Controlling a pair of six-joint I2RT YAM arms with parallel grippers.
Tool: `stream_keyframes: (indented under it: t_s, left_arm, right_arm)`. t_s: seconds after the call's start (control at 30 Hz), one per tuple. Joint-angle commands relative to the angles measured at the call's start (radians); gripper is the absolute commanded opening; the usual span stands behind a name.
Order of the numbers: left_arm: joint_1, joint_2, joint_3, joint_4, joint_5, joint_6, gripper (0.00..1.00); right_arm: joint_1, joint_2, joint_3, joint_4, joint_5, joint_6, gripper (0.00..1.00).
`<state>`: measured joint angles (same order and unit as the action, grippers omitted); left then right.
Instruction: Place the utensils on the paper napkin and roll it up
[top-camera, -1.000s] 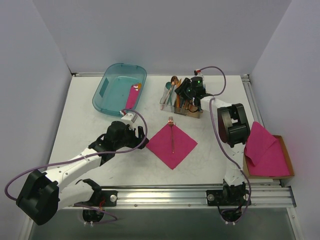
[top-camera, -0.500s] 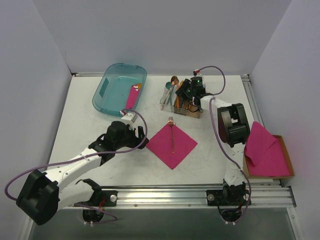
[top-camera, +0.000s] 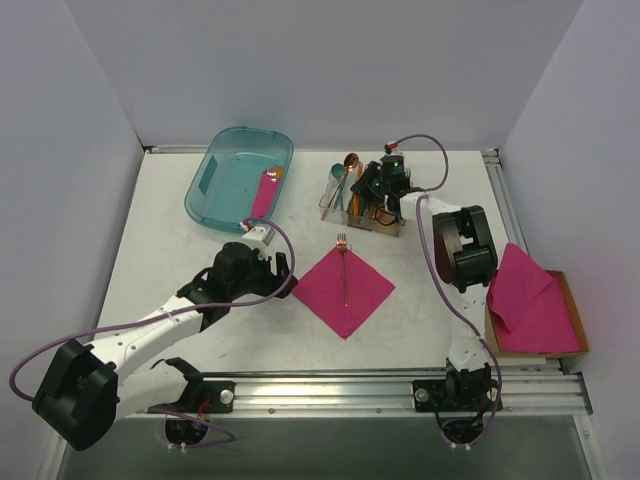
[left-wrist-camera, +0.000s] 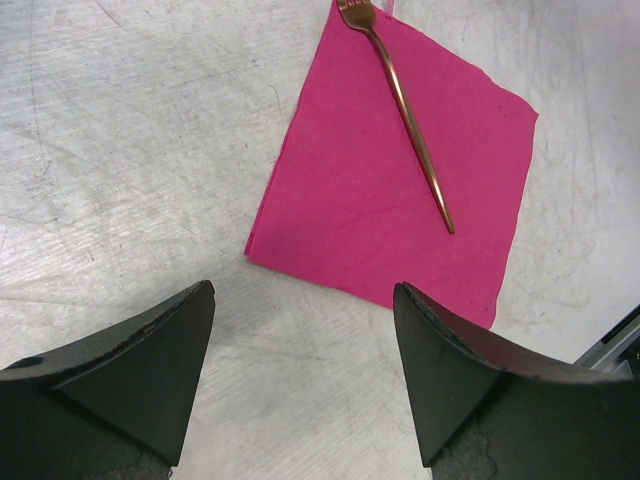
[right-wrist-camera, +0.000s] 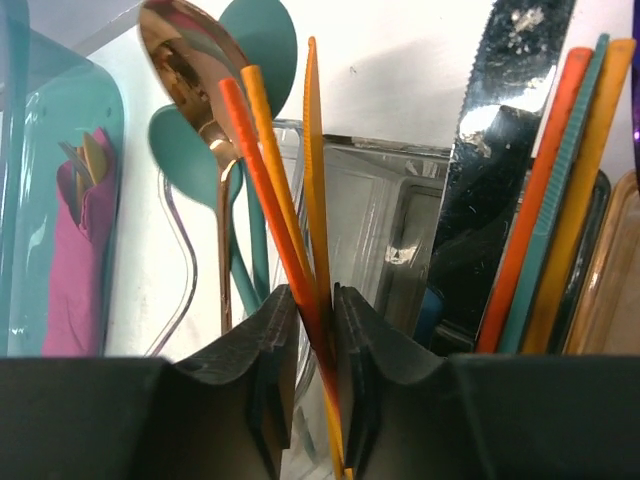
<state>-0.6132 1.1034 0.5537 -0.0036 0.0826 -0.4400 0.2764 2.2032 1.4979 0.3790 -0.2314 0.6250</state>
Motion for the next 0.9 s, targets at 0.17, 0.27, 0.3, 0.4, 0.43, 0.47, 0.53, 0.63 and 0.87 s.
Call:
stream_keyframes:
  t_s: [0.17,0.27,0.3,0.4,0.43,0.47,0.53,0.63,0.87]
  left_arm:
    - [0.006,-0.01,0.008,0.033,0.0,0.014,0.81]
    - [0.006,-0.008,0.008,0.034,0.0,0.014,0.81]
    - [0.006,-0.008,0.009,0.034,0.0,0.014,0.81]
    - [0.006,-0.008,0.009,0.033,0.0,0.014,0.81]
    - [0.006,-0.01,0.009,0.033,-0.001,0.014,0.81]
    - [0.006,-0.01,0.009,0.033,-0.001,0.014,0.81]
    - [0.006,-0.013,0.008,0.033,-0.001,0.014,0.81]
    - [0.006,-0.014,0.008,0.033,-0.003,0.014,0.81]
    - [0.006,-0.014,0.008,0.031,-0.007,0.014,0.81]
  right_arm:
    - [-0.002,-0.028,0.002,0.061,-0.036,0.005,0.08]
    - [-0.002,-0.045,-0.004,0.069,-0.037,0.004,0.08]
    - [0.0,-0.051,-0.008,0.072,-0.037,0.004,0.08]
    - [-0.003,-0.065,-0.019,0.086,-0.037,0.002,0.01]
    - [-0.003,-0.066,-0.024,0.103,-0.039,0.004,0.0]
    - [-0.003,-0.074,-0.036,0.11,-0.04,0.005,0.0]
    - [-0.003,-0.083,-0.047,0.133,-0.042,0.002,0.0]
    - [-0.005,-0.108,-0.073,0.164,-0.034,-0.004,0.0]
    - [-0.006,-0.197,-0.123,0.238,-0.016,-0.044,0.0]
